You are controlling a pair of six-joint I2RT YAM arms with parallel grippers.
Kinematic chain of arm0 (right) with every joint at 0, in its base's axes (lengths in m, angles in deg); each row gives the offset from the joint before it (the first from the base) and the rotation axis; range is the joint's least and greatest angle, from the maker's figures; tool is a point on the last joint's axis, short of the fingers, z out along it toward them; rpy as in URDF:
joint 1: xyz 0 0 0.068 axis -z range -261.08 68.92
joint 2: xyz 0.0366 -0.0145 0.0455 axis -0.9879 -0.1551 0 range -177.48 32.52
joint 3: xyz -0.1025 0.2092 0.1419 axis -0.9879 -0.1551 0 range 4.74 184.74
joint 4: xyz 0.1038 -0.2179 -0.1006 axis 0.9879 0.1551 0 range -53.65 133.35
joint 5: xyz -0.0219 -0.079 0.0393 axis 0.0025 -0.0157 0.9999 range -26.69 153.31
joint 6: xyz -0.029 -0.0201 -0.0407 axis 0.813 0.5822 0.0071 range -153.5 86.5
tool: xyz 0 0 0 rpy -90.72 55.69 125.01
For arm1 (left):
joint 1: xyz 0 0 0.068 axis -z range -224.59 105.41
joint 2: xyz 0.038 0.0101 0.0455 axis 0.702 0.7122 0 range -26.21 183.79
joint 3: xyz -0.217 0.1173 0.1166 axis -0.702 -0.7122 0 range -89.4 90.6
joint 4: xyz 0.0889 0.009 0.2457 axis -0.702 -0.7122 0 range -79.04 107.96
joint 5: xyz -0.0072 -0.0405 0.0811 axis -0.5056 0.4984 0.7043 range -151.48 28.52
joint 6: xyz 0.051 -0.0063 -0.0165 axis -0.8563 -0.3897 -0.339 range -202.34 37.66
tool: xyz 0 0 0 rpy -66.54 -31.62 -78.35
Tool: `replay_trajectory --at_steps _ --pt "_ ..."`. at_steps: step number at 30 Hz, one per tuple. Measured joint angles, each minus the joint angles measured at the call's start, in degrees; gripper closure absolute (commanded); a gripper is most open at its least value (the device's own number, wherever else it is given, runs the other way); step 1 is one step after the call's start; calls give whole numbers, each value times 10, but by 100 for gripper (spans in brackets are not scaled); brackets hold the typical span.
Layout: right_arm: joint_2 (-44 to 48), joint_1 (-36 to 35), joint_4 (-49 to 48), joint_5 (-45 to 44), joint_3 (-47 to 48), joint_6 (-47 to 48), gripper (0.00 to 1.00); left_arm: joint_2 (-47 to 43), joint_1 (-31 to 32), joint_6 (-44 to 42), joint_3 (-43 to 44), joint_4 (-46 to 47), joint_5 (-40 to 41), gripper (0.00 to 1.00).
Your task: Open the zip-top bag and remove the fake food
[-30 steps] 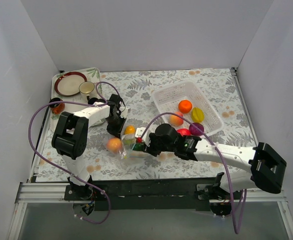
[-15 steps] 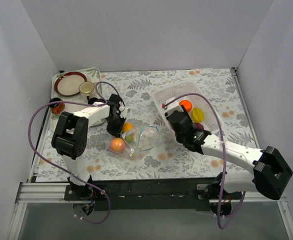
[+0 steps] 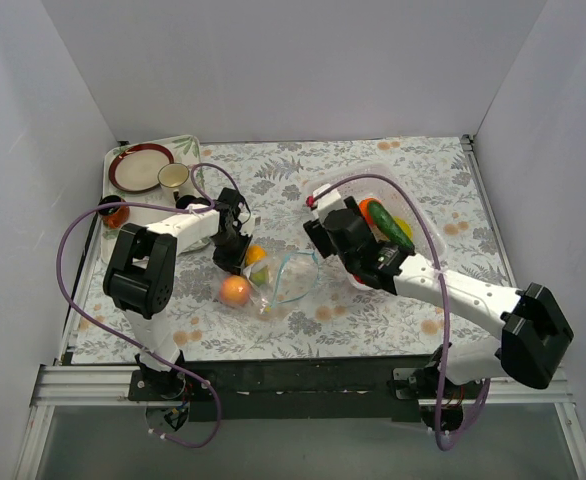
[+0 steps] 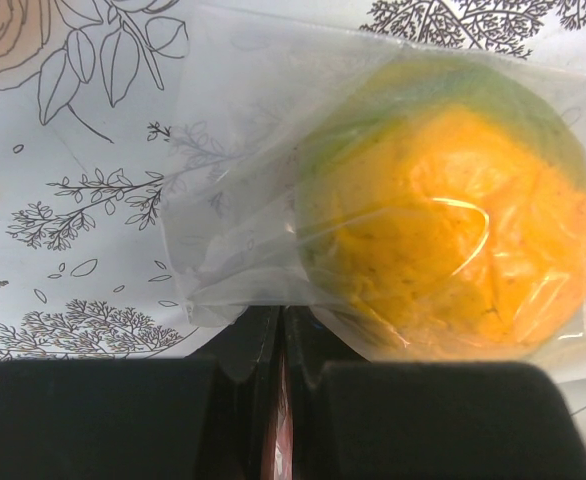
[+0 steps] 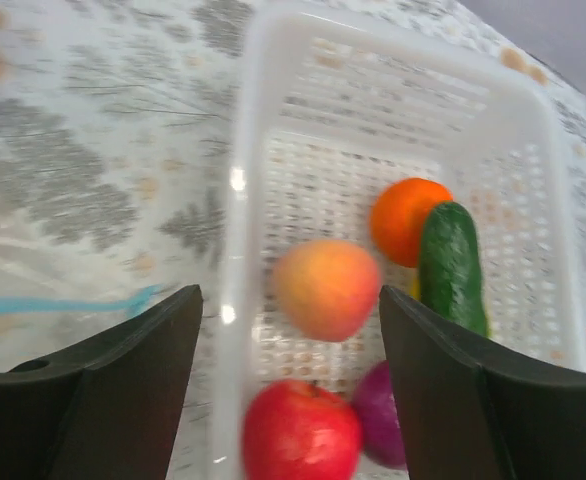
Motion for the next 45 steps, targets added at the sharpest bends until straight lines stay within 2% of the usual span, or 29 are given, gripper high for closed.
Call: replay_trajectory --at_steps 1,3,4,6,7,12,14,15,16,20,21,23,24,25,27,30,34,38,42,45 --pt "6 -19 -1 16 -1 5 42 0 0 0 0 0 0 100" --pt "21 -51 -10 48 -5 12 55 0 0 0 0 0 0 100" --pt "30 -63 -19 72 -10 11 71 0 0 0 0 0 0 100" --pt "45 -80 -38 123 -20 8 83 0 0 0 0 0 0 100" --pt "47 -82 -49 143 -25 4 85 0 0 0 0 0 -1 100" --pt "3 -80 -77 220 -30 -14 85 2 0 6 16 -7 -13 100" --pt "-27 -79 -86 252 -30 -19 91 2 0 9 28 -14 -20 100" --pt "-41 -79 -89 269 -30 -21 97 2 0 12 38 -20 -26 100" --pt "-53 -79 -91 285 -30 -23 99 2 0 13 46 -24 -32 100" --pt "-71 -79 -95 314 -33 -32 95 1 0 20 88 -53 -57 100" --pt "-68 -80 -100 313 -37 -36 86 0 0 21 101 -62 -64 100" --pt "-57 -79 -111 306 -52 -42 76 -2 0 22 127 -79 -76 100" --pt "-48 -78 -116 301 -62 -44 65 -3 0 23 143 -89 -82 100" --pt "-34 -75 -119 295 -74 -46 58 -5 0 24 165 -102 -91 100" --pt "-15 -68 -120 287 -85 -52 52 -8 0 24 196 -117 -106 100" --pt "-4 -56 -125 275 -86 -53 38 -24 0 21 211 -128 -125 100" --pt "6 -46 -126 253 -87 -53 37 -46 0 15 181 -133 -137 100" --pt "37 -45 -121 244 -97 -53 42 -57 0 10 110 -118 -117 100" --pt "89 -45 -117 249 -119 -53 55 -54 0 3 43 -89 -64 100" --pt "137 -45 -111 262 -146 -52 57 -49 0 -2 20 -66 -30 100"
